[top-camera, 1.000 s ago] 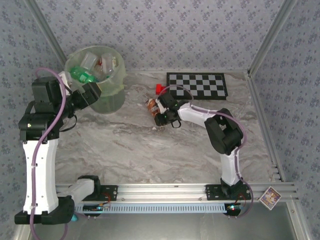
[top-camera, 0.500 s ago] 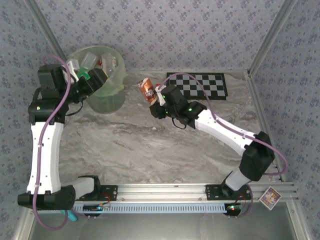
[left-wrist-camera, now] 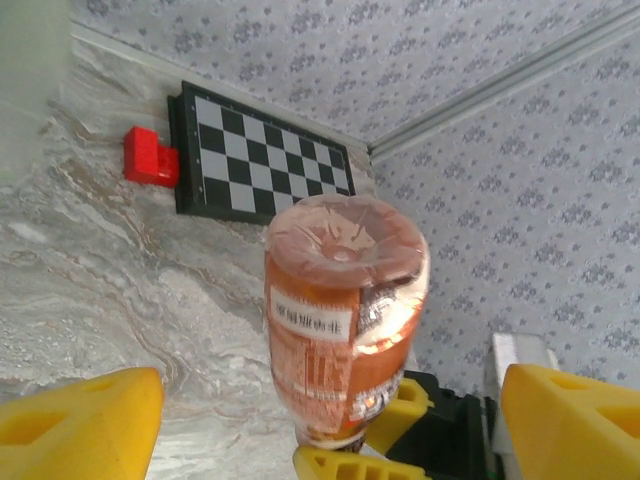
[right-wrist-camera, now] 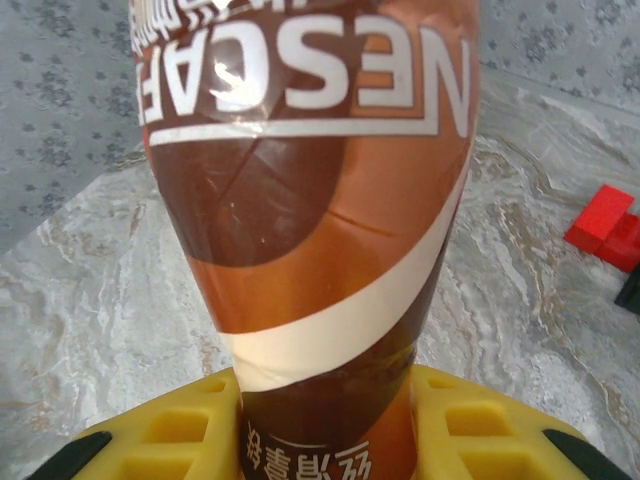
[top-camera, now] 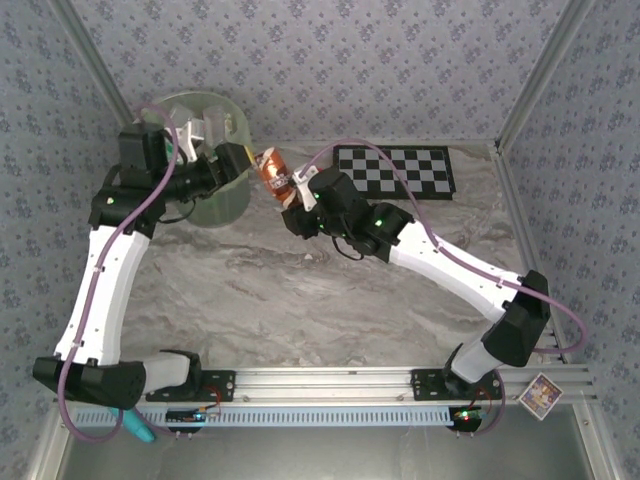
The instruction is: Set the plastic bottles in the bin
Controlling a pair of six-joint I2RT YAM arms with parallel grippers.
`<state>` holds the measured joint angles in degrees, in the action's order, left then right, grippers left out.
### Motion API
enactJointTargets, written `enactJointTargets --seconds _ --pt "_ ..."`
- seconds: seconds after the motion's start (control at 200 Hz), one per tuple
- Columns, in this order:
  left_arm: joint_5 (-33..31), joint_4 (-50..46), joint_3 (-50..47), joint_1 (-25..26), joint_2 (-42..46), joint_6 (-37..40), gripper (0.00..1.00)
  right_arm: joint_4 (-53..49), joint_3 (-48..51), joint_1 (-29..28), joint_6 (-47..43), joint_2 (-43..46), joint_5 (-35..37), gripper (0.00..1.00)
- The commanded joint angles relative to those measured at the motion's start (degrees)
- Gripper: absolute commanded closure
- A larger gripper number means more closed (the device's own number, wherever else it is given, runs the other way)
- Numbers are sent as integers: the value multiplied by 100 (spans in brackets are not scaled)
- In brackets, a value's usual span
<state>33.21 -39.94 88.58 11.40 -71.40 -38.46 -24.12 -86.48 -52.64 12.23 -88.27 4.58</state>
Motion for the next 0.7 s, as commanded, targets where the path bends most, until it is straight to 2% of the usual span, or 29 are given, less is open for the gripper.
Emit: enactJointTargets --seconds 0.0,0.31,0.54,0.695 --pt "28 275 -7 176 -77 40 13 -149 -331 -130 -253 49 141 70" --pt "-244 220 177 507 -338 53 17 -324 -504 -500 -555 -51 532 70" --pt "-282 136 295 592 -410 108 31 -385 -485 -545 -569 -77 640 68" --pt "-324 168 301 592 -397 113 38 -385 -432 -531 -537 -42 676 56"
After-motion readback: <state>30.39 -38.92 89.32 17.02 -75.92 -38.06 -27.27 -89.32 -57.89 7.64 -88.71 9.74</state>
